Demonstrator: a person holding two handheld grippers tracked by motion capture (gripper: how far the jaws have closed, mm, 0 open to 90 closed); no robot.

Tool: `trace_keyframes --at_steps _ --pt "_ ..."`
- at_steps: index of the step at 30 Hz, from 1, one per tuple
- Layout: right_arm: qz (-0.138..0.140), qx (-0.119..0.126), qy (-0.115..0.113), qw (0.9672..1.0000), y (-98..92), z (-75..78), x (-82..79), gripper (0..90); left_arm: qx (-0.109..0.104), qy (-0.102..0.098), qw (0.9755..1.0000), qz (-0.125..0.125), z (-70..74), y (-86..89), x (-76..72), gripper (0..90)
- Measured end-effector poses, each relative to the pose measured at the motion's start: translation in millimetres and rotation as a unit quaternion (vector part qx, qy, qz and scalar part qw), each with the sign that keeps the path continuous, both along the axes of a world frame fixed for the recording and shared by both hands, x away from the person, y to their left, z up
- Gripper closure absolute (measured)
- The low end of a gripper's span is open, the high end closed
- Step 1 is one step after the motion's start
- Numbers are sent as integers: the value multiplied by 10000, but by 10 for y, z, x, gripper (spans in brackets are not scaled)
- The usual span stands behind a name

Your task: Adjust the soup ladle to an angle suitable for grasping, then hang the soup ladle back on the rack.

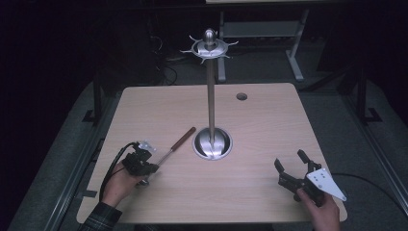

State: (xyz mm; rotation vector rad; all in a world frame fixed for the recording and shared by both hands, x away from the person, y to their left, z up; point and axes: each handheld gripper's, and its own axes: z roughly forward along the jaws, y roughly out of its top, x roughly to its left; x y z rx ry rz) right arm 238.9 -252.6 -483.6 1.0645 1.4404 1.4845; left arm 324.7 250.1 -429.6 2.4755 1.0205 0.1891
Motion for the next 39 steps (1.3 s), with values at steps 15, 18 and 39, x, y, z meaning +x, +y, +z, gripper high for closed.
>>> trace_keyframes --at_steps 15,18,39 --pt "8 2 12 10000 -3 0 2 130 -214 71 9997 -64 238 -143 234 677" --pt "4 -1 7 10000 -1 -1 1 130 -262 94 9996 -43 278 -186 306 637" --pt "20 -4 21 10000 -3 0 4 130 218 357 9990 -142 214 -570 920 520"
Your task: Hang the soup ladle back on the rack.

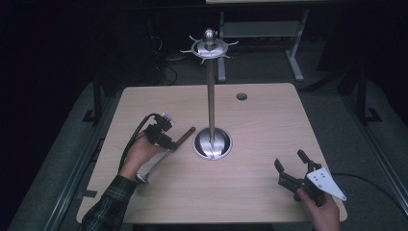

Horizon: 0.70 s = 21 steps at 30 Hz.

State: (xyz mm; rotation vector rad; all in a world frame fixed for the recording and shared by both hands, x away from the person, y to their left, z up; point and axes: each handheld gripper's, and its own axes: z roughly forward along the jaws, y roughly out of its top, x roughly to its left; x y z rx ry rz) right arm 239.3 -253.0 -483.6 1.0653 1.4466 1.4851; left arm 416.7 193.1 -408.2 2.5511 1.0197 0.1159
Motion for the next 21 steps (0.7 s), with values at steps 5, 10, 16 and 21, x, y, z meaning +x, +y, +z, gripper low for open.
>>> trace_keyframes --at_steps 5,10,16,21 --pt "0 0 -3 10000 0 0 1 130 78 84 9999 -7 -100 -47 84 522" --pt "-2 1 0 10000 0 0 1 130 209 101 9997 -8 -183 -95 162 544" --pt "1 2 -1 10000 0 0 1 130 421 121 9990 -38 -233 -112 180 583" --pt "1 1 -2 10000 0 0 0 130 442 150 9989 -44 -262 -122 183 613"
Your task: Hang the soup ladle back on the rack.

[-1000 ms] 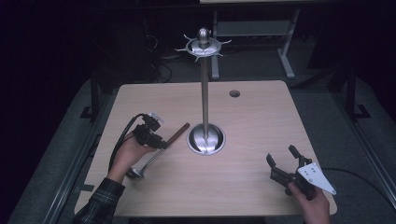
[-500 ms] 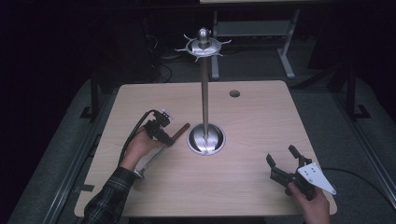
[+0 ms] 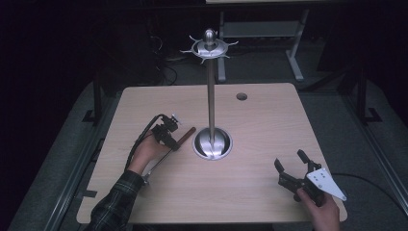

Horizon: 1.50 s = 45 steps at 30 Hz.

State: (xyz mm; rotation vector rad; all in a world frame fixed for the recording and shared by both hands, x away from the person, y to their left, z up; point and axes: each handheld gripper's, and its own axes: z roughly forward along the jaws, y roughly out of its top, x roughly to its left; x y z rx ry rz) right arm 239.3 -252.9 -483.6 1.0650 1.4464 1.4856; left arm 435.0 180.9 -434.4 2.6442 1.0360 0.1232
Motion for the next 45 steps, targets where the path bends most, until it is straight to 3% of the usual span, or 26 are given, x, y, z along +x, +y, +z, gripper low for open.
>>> trace_keyframes --at_steps 7,33,42,45 --pt "3 -2 -2 10000 0 0 0 130 5 72 10000 3 -26 -1 1 661" --pt "4 6 -14 10000 5 0 -5 130 -44 -36 9999 106 -19 16 -34 739" --pt "4 2 -11 10000 4 0 -4 130 -408 -189 9989 131 128 118 -62 740" --pt "5 0 -12 10000 4 0 -3 130 -702 -285 9971 48 233 206 -84 740"
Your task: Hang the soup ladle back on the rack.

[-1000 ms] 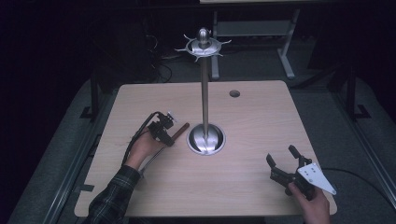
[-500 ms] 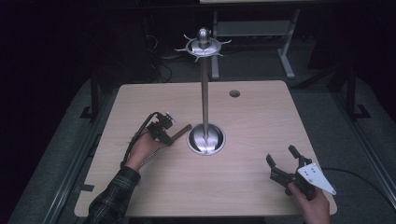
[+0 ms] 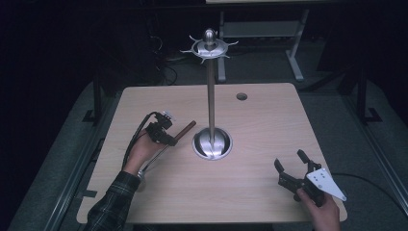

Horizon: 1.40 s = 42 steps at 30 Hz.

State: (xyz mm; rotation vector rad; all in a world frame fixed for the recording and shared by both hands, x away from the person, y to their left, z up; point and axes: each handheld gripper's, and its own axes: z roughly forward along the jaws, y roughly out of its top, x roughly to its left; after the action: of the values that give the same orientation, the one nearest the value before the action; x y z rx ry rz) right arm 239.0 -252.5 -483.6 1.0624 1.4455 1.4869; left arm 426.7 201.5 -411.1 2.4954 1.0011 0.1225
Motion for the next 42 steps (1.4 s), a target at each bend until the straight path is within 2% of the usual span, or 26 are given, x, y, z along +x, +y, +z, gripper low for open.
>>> trace_keyframes --at_steps 3,5,6,7,8,9,12,15,20,24,28,31,33,36,37,38,39,40,41,42 --pt "0 0 6 10000 -1 0 0 130 -320 -121 9994 47 68 62 -24 740" --pt "-1 2 11 10000 0 1 0 130 -362 -158 9992 25 98 89 -27 740" --pt "-3 -3 5 10000 0 0 0 130 -514 -192 9985 50 139 131 -44 741" --pt "-3 -3 5 10000 0 0 0 130 -514 -192 9985 50 139 131 -44 741" --pt "-5 -4 1 10000 0 0 0 130 -731 -229 9970 125 172 169 -65 741" --pt "-5 -1 4 10000 1 1 0 130 -738 -243 9970 28 199 205 -64 740" --pt "0 1 8 10000 -3 0 2 130 -974 -317 9947 -22 260 281 -87 741" --pt "7 13 4 10000 -6 0 6 130 -1327 -436 9902 -34 308 348 -111 740" --pt "9 -4 9 10000 -3 0 3 130 -1622 -562 9851 -79 381 429 -145 741" --pt "7 -2 8 10000 -2 0 1 130 -1906 -658 9794 -119 438 473 -173 741" --pt "4 3 7 10000 -2 0 1 130 -2063 -741 9755 -170 520 497 -205 741" --pt "5 2 11 10000 -1 0 1 130 -2084 -823 9744 -205 566 508 -224 741" --pt "0 -4 7 10000 -1 0 1 130 -2190 -906 9713 -220 630 520 -258 741" --pt "-1 -1 6 10000 0 0 0 130 -2267 -996 9686 -242 694 536 -287 741" --pt "-1 -3 7 10000 0 0 0 130 -2267 -996 9686 -242 694 536 -287 741" --pt "-1 -3 6 10000 -1 0 0 130 -2304 -1077 9668 -266 733 546 -305 741" --pt "-1 -3 6 10000 -1 0 0 130 -2304 -1077 9668 -266 733 546 -305 741" --pt "0 0 5 10000 0 0 0 130 -2333 -1139 9653 -289 768 553 -323 741" --pt "0 0 5 10000 0 0 0 130 -2333 -1139 9653 -289 768 553 -323 741" --pt "1 -3 5 10000 -1 0 1 130 -2392 -1174 9634 -297 795 555 -339 741"
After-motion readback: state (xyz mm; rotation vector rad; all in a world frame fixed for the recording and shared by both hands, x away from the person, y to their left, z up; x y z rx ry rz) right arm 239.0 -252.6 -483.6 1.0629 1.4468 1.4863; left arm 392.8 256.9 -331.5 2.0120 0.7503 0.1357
